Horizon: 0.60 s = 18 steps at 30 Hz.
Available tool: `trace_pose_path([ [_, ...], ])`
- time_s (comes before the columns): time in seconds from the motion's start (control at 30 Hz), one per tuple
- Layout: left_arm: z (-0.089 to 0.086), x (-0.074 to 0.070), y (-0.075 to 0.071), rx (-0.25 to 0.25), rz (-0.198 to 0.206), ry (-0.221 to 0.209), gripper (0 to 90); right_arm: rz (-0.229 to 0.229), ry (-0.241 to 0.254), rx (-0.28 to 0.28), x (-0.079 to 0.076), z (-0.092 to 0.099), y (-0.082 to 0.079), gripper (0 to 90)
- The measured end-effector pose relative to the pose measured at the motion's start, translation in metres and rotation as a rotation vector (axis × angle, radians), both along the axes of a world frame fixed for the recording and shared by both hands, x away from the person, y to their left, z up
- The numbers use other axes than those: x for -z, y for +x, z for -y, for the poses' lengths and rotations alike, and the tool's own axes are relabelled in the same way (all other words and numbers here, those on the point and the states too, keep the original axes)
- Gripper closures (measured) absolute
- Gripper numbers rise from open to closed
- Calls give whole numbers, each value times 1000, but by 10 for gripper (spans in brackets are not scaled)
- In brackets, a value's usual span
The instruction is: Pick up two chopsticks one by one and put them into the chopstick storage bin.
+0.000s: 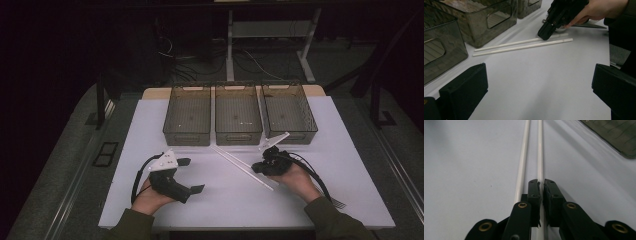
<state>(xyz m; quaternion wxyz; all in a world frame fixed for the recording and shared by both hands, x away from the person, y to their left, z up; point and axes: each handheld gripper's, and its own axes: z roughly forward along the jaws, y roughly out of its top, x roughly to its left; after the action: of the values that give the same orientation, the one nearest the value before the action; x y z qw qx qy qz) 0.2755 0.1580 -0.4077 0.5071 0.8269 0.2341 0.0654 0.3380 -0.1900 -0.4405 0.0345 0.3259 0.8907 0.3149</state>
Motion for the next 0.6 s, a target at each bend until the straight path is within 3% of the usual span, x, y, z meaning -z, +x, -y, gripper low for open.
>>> trace_pose_path([
  [0.37, 0, 0, 0, -1, 1, -4, 0, 12, -20, 32, -1, -4, -4, 844],
  [0.6, -1, -1, 0, -1, 1, -7, 0, -18, 22, 32, -6, -2, -4, 844],
])
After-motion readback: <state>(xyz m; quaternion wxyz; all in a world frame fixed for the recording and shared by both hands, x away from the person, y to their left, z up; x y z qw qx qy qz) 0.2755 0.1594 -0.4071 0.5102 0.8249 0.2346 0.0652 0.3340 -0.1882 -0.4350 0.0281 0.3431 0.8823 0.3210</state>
